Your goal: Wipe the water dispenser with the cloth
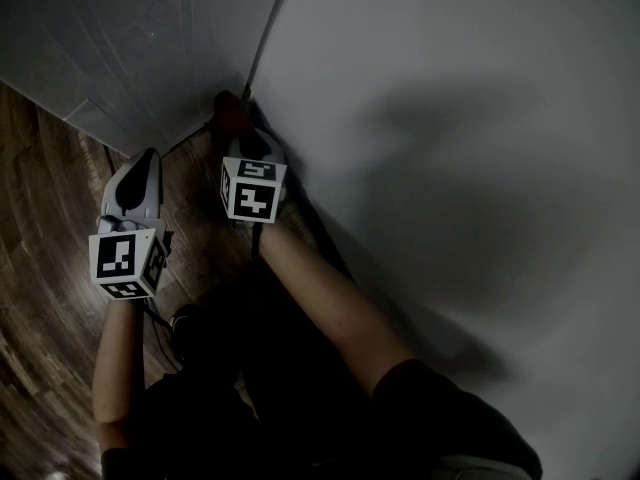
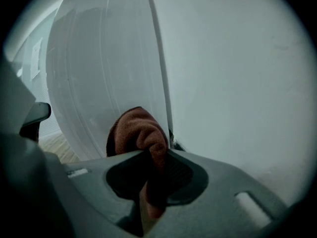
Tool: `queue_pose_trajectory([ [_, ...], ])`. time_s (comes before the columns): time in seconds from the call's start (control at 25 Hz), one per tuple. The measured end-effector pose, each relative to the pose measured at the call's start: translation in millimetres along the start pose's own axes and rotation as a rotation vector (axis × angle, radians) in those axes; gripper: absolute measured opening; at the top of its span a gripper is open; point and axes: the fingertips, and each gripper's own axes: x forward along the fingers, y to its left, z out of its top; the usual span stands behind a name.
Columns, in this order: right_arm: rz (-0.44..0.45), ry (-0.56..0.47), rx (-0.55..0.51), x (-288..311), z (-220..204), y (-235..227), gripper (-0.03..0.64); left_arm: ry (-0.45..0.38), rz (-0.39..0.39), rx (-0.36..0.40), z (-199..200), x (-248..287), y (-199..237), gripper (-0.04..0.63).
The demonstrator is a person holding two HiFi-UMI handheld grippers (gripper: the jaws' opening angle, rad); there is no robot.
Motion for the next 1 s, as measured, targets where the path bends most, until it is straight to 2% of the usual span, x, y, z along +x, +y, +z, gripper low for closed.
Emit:
queue_pose_trajectory([
  [0.12, -0.014, 0.003, 0.01, -24.6, 13.7, -0.2, 0.062, 0.023, 0.006, 0.011, 35.4, -16.2, -2.2, 0.02],
  [0.24, -0.037, 0.005, 0.002, -56.4, 44.8, -5.3, 0.063, 0.025, -0.021, 0.078, 76.2, -34.3, -14.5, 0.02],
  [0.32, -0.043, 0.003, 0.012, -79.3, 69.3, -3.9, 0.063, 0.025, -0.011, 0.105, 106.8, -47.6, -16.2, 0.02],
  [0.44, -0.046, -0.018, 0.022, -113.1, 110.1, -0.3, 0.062, 0.021, 0.017, 0.092, 152.4, -64.1, -17.7, 0.02],
  [0.6, -0.05, -0.048, 0.012, -168.0, 173.3, 4.9, 0.062, 0.013, 0.012, 0.085, 219.4, -88.6, -35.2, 0.02],
  [0.8, 0.027, -0.061, -0.041, -233.1, 249.1, 28.9, 0.063, -0.025, 0.022, 0.068, 307.9, -121.6, -57.9, 0.02],
  [1.0, 0.105, -0.077, -0.099, -294.0, 308.6, 55.4, 0.063, -0.033, 0.031, 0.029, 367.6, -155.4, -75.2, 0.02],
])
